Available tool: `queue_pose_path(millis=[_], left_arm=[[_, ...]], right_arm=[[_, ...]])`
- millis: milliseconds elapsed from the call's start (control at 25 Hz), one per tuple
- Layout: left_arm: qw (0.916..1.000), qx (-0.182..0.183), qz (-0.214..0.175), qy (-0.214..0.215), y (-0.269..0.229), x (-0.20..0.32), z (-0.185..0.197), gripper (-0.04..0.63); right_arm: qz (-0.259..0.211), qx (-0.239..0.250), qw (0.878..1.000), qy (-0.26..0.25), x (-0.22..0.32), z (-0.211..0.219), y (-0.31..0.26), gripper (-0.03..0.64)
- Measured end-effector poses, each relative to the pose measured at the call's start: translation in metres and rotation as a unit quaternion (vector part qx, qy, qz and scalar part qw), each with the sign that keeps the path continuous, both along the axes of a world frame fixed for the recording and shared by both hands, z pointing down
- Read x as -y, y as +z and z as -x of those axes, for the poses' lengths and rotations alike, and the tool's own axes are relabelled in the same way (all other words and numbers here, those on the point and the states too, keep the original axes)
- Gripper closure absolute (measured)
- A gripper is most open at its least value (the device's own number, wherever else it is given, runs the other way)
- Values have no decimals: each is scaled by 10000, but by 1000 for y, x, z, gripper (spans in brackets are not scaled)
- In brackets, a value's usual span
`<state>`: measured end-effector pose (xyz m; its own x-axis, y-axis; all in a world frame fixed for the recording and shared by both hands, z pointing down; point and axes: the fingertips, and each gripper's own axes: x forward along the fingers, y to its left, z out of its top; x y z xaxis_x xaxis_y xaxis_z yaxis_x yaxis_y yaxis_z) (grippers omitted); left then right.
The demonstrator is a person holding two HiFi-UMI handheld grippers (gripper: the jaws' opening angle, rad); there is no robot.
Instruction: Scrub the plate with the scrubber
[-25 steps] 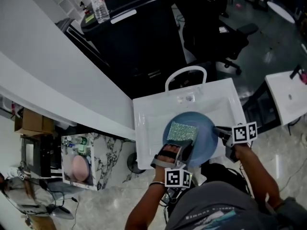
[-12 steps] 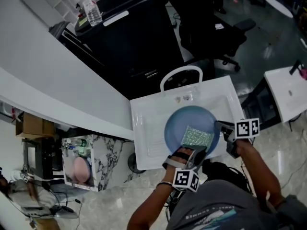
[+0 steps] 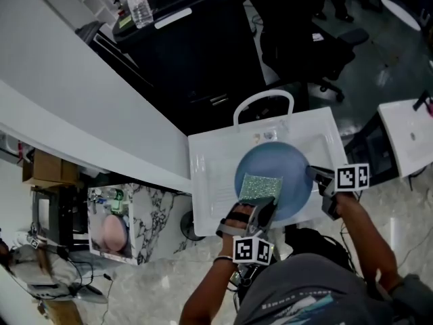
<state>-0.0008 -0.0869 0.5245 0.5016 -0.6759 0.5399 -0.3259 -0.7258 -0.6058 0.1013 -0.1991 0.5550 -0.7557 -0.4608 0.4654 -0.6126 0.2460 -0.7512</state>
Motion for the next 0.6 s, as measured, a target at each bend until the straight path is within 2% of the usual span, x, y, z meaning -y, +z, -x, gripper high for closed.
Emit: queue_pose_path(millis=[160, 320, 600], left_arm=[[9999, -1, -84, -96, -7, 19, 6, 526], [9999, 68, -17, 124, -3, 21, -8, 526], [9975, 118, 186, 675, 10, -2, -42, 526]], right_arm=[[116, 59, 9991, -393, -20, 30, 3, 557], [149, 106, 9982, -573, -32, 46, 2, 557], [115, 73, 9991, -397, -25, 31, 1, 557]])
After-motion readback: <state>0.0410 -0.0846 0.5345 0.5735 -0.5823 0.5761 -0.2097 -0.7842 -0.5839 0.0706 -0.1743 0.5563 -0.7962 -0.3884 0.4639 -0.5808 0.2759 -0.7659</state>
